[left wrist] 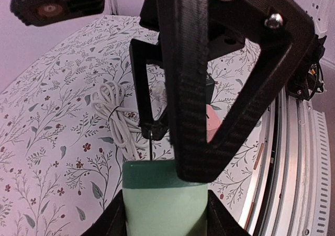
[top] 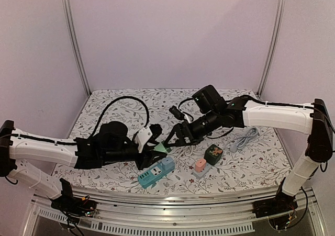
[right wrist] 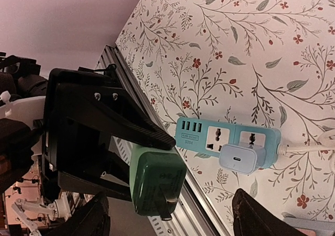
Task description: Insert the plug
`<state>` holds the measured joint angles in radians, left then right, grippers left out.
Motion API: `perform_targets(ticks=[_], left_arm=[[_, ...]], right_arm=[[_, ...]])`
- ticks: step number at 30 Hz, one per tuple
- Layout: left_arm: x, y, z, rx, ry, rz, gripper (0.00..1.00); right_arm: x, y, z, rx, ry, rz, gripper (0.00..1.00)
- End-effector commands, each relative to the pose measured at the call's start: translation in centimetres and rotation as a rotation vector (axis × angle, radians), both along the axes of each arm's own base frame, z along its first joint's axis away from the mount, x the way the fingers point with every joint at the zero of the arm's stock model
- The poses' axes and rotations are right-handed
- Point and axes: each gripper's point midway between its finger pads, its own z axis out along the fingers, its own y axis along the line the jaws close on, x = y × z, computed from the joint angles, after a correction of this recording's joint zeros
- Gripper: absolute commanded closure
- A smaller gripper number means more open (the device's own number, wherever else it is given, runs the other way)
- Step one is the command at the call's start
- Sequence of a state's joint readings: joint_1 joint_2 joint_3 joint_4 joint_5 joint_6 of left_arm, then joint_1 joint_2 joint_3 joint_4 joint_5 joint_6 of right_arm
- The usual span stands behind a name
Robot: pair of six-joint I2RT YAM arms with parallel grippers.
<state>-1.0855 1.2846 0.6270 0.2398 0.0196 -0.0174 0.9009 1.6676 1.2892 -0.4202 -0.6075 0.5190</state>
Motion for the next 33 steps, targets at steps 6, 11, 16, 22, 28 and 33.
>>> perform_targets(ticks=[6, 11, 16, 22, 28, 33], left_arm=[[-0.5, -0.7, 1.4, -0.003, -0.061, -0.032, 0.88], [-0.4, -1.0, 1.3, 0.001, -0.070, -0.035, 0.88], [0.2, -1.1, 1.0, 0.017, -0.084, -0.012, 0.89], [0.6, -1.4, 0.4, 0.028, -0.086, -0.006, 0.89], [0.6, -1.5, 0.4, 0.031, -0.089, -0.010, 0.89], [0.5, -1.5, 0.2, 0.041, -0.090, -0.011, 0.89]], right_arm=[[-1.1, 1.8, 0.7, 0.062, 0.122, 0.035, 0.25], [-1.5, 2.2, 1.3, 0.078, 0.141, 0.047, 0.28], [-1.7, 2.5, 1.4, 0.081, 0.162, 0.049, 0.33], [-1.9, 2.8, 0.9, 0.073, 0.184, 0.056, 0.44], [-1.9, 3.1, 0.4, 0.068, 0.205, 0.064, 0.56], [-1.9, 3.3, 0.3, 0.067, 0.212, 0.066, 0.68]])
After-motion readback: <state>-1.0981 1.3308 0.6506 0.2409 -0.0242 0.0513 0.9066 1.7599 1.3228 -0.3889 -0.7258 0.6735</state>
